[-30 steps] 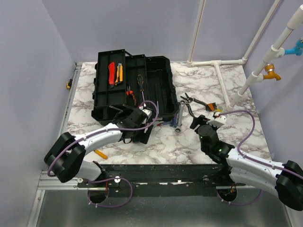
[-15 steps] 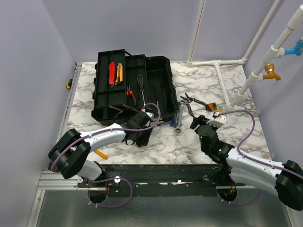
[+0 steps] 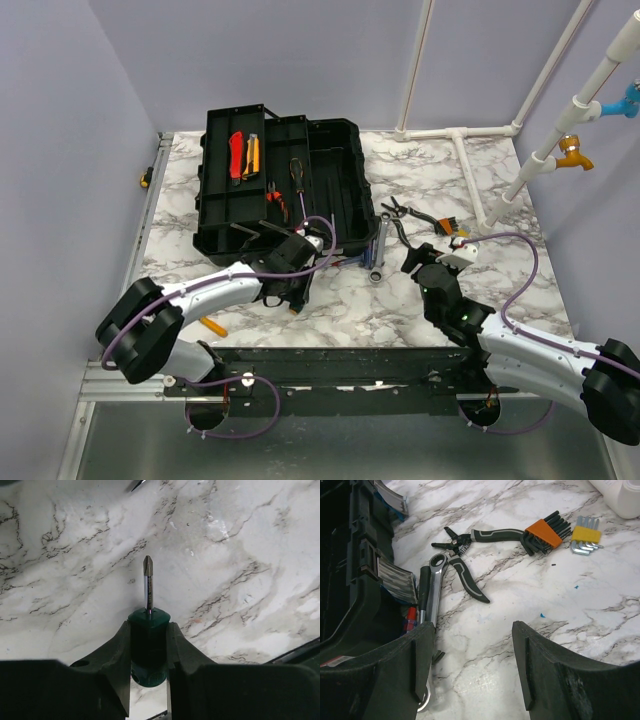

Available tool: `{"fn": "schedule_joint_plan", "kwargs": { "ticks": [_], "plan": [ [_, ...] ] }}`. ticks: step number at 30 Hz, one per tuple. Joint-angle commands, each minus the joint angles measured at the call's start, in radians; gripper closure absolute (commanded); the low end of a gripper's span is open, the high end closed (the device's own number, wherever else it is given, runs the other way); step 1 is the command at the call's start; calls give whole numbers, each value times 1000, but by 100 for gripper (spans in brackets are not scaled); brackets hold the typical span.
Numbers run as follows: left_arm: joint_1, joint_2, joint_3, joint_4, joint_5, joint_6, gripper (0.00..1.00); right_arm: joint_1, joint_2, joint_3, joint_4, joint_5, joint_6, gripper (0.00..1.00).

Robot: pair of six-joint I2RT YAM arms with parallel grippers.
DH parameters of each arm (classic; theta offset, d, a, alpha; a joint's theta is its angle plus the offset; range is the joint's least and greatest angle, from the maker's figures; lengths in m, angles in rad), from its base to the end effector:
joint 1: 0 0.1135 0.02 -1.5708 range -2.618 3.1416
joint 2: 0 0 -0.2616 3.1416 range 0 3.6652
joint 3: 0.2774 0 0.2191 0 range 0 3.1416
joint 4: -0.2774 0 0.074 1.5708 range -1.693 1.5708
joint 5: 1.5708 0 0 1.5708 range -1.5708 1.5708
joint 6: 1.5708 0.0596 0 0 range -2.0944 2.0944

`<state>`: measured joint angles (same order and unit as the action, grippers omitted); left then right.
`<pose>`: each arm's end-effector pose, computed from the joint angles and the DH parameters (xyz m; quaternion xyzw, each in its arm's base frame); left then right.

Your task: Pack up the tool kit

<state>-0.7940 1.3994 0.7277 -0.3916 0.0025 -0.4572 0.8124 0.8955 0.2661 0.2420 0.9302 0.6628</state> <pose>0.1700 -0.1731 0.1703 0.1626 0.9542 -0.1480 0.2028 0.1472 0.0859 0.2007 0.1940 0.7584 0.0598 0.6193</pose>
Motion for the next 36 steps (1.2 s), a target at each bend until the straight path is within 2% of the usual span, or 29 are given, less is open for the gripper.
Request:
{"fn": "schedule_joint_plan", "kwargs": {
  "ticks": [1, 8, 17, 19, 20, 27, 36],
  "plan": [
    [-5, -104, 12, -6, 58, 13, 100, 0, -11, 9, 8, 24, 12, 30],
    [8, -303, 41, 39, 137, 28, 100, -1, -10, 9, 5, 25, 12, 31],
    [138, -444, 95, 87, 66, -31, 100, 0, -11, 10, 4, 21, 13, 30],
    [154, -430, 127, 95, 69, -40, 100, -1, -9, 11, 4, 22, 13, 30],
    [166, -387, 208, 80, 40, -36, 100, 0, -6, 13, 3, 22, 12, 30],
    [190, -249, 391, -1, -126, -71, 100, -1, -8, 13, 0, 24, 12, 30],
    [192, -57, 530, 11, 56, -61, 100, -1, 0, 16, -1, 18, 17, 30]
  ]
}}
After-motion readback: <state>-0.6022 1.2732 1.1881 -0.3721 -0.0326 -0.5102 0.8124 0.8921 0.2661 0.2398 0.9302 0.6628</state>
